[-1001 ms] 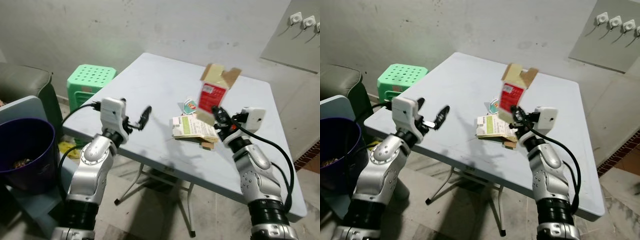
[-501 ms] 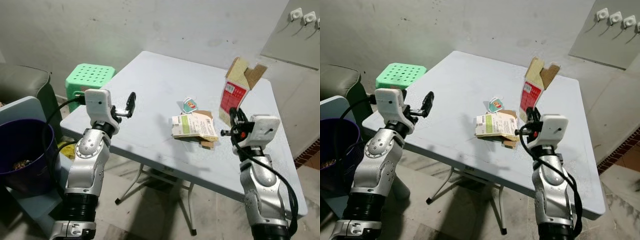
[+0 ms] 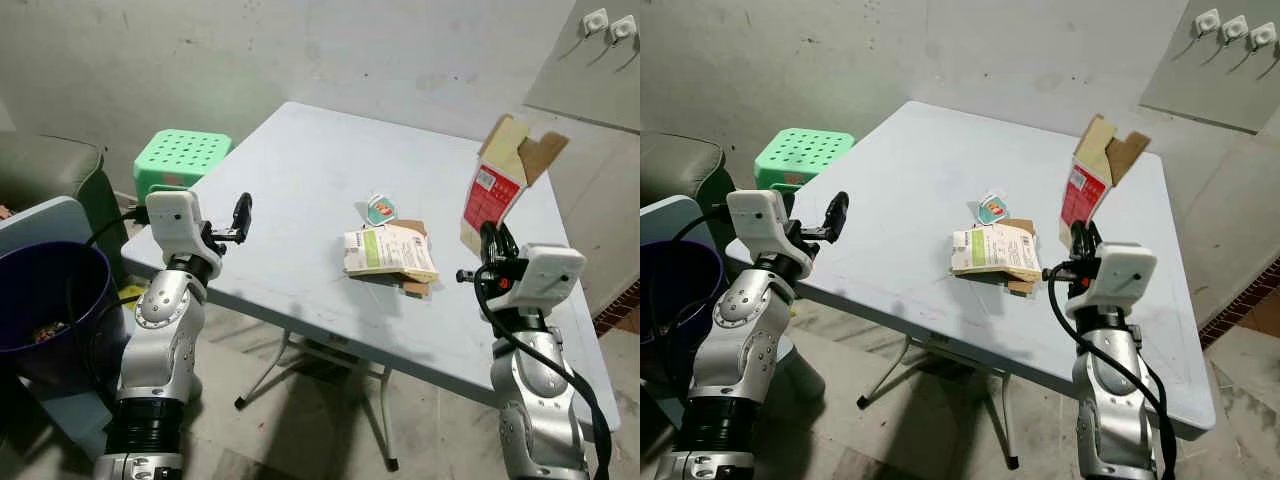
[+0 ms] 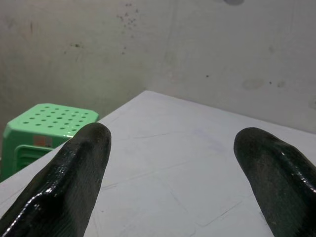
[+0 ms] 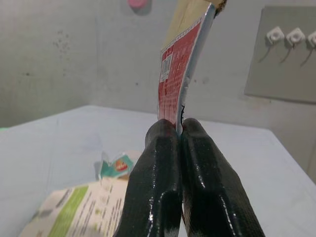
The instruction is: Picking trash to rubbish bin
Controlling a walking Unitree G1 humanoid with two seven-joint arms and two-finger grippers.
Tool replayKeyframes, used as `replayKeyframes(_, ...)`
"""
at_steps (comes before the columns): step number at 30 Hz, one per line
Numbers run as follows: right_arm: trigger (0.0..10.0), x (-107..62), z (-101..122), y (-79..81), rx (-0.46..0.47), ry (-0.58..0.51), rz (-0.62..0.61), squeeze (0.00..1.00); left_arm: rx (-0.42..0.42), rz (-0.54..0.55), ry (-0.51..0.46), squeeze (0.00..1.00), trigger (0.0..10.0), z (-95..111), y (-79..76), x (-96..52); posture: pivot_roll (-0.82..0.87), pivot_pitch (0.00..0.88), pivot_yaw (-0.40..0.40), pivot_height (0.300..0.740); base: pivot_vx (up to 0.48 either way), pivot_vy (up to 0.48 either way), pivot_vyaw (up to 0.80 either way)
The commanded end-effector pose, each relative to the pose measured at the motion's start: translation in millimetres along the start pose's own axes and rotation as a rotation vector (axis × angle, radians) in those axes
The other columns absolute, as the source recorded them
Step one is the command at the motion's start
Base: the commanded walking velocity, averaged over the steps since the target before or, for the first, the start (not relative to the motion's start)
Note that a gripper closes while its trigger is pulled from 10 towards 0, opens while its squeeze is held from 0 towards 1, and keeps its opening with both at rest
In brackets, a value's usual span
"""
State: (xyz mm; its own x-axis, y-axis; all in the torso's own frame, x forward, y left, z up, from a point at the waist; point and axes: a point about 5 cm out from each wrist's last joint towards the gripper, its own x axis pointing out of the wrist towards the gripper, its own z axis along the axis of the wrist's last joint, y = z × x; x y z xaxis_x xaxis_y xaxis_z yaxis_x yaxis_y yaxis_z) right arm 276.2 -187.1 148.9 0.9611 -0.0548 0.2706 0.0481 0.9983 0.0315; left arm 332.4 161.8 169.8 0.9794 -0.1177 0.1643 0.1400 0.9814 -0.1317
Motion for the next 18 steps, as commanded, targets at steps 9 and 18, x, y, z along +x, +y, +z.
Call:
replayKeyframes(9, 10.0, -1.4, 6.3, 0.9, -0.018, -0.007, 0.001, 0.0, -0.006, 0.019, 0.027, 0.0, 10.0, -3.3, 1.8, -2.3, -0.04, 0.0, -0.071, 0.74, 0.0, 0.114, 0.0)
replayKeyframes(18, 10.0, -0.3, 7.5, -3.1, -0.025, -0.001, -0.012, 0.0, -0.004, 0.012, 0.033, 0.0, 10.0, -2.7, 0.9, -1.0, -0.05, 0.0, -0.067, 0.74, 0.0, 0.432, 0.0)
